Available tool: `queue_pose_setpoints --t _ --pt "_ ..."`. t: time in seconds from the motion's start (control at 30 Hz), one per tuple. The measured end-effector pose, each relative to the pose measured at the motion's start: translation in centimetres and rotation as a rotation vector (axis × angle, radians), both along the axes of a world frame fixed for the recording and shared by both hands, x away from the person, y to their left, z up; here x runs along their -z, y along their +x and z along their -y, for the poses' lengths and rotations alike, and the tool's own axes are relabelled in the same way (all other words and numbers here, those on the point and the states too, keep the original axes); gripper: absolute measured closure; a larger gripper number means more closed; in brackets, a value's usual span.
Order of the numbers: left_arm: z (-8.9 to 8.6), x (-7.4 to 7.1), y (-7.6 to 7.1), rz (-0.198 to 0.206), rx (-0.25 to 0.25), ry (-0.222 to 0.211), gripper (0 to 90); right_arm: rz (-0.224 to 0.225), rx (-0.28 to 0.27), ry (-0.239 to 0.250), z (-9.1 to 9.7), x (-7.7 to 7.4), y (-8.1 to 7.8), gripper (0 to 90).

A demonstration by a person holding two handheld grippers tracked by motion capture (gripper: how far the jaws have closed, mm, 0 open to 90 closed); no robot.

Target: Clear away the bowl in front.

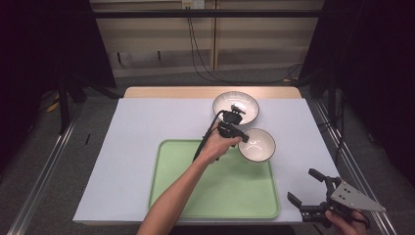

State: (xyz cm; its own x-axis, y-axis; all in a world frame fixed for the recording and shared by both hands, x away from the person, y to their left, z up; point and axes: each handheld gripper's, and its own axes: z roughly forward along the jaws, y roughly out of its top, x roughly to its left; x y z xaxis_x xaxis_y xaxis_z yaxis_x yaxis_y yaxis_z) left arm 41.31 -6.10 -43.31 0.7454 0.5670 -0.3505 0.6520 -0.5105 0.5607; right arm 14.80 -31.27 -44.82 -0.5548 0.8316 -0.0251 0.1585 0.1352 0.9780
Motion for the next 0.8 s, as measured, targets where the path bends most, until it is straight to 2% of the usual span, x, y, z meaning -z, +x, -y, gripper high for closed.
queue_pose_setpoints --t 0.07,0.1,0.13,0.17,0.23,0.3,0.53,0.6,0.63,0.67,0.73,0.8 --pt "0.1 0.3 0.0 -0.002 -0.004 -0.013 82.0 0.0 0.0 0.0 0.0 0.0 0.0 0.0" --pt "0.3 0.4 0.0 -0.006 -0.028 -0.007 82.0 0.0 -0.001 -0.002 0.0 0.0 0.0 0.0" --pt "0.2 0.4 0.1 -0.012 -0.011 0.0 82.0 0.001 0.0 0.0 0.0 0.0 0.0 0.0" --pt "0.3 0.6 0.1 0.001 -0.01 0.013 82.0 0.001 0.001 0.0 0.0 0.0 0.0 0.0" --pt "0.5 0.6 0.0 0.001 -0.014 0.017 81.9 0.0 0.001 0.001 0.0 0.0 0.0 0.0" --pt "0.6 0.9 0.0 -0.005 -0.016 0.006 81.9 -0.004 -0.003 -0.001 0.1 0.0 0.0 0.0" --pt "0.7 1.5 0.2 -0.019 -0.024 0.023 81.7 -0.003 -0.001 0.003 0.0 0.0 -0.1 0.0" --pt "0.7 1.7 0.4 -0.033 -0.04 0.005 81.8 -0.004 -0.003 0.0 0.1 0.0 0.0 0.0" --pt "0.7 1.7 0.4 -0.033 -0.04 0.005 81.8 -0.004 -0.003 0.0 0.1 0.0 0.0 0.0" --pt "0.5 1.7 0.5 -0.026 -0.018 0.022 81.8 -0.003 0.002 0.003 0.0 0.0 0.0 0.0" --pt "0.6 1.8 0.5 -0.038 -0.031 0.012 81.9 -0.003 -0.003 0.0 0.1 0.0 0.0 0.0" --pt "0.7 1.8 0.5 -0.033 -0.038 0.01 81.9 -0.003 0.001 -0.001 0.1 0.0 0.0 0.0"
